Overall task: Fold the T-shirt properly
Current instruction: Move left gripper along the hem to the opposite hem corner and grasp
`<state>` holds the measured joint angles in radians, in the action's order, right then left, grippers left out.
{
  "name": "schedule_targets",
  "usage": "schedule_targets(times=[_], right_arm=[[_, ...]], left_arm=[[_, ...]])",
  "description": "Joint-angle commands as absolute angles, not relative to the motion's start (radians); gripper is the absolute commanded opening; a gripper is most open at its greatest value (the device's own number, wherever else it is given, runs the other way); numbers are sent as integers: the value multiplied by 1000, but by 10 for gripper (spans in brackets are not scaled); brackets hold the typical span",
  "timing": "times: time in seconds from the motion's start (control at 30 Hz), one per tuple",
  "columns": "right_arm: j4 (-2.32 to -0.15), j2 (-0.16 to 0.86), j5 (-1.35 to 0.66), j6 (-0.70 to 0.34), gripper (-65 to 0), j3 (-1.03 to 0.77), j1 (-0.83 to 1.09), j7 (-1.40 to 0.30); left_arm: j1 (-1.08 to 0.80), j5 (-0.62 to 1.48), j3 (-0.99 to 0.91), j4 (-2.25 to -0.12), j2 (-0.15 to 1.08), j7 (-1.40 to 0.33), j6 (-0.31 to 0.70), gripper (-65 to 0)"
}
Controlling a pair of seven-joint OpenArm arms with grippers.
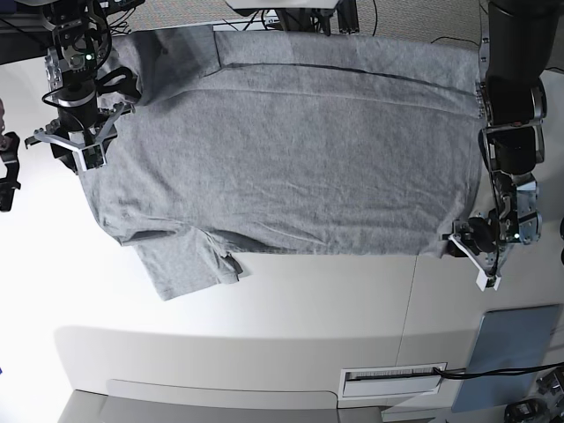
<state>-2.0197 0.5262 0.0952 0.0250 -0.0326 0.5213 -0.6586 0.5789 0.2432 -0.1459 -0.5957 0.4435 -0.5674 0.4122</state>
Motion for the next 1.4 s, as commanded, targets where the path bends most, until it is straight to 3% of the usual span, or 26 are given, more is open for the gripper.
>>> schedule_targets(times=[0.0, 0.1, 0.23, 0.27, 0.33, 0.5, 0.57, 0.83, 1.13, 1.27, 1.37], right_arm=[[-2035, 540, 105, 34, -412, -40, 518, -645], [-2035, 540, 105, 34, -412, -40, 518, -645], [-2035, 540, 105, 34, -412, -40, 518, -645], [-2035, 540, 105, 34, -412, -40, 518, -644], [-2035, 540, 105, 34, -412, -40, 517, -645], [-2035, 540, 105, 34, -412, -40, 518, -648], [-2035, 540, 105, 34, -412, -40, 518, -648], [-2035, 540, 105, 34, -412, -40, 518, -657], [-2035, 540, 105, 34, -412, -40, 518, -659], [-2035, 540, 105, 34, -412, -40, 518, -657], [-2035, 540, 105, 34, -412, -40, 517, -653]], left_arm=[[602, 259, -146, -603, 451, -576, 417, -354], [601, 263, -146, -603, 451, -575, 420, -406], [601, 203, -146, -603, 453, -551, 323, -628], [602, 189, -146, -603, 453, -542, 287, -641], [604, 186, -146, -603, 459, -531, 254, -617], [618, 228, -146, -603, 486, -535, 263, -372], [618, 267, -146, -603, 496, -535, 289, -331], [617, 376, -146, -603, 500, -556, 394, -330], [574, 368, -146, -603, 496, -564, 376, -330], [570, 376, -146, -603, 495, -626, 471, -331], [570, 382, -146, -603, 490, -674, 515, -389]])
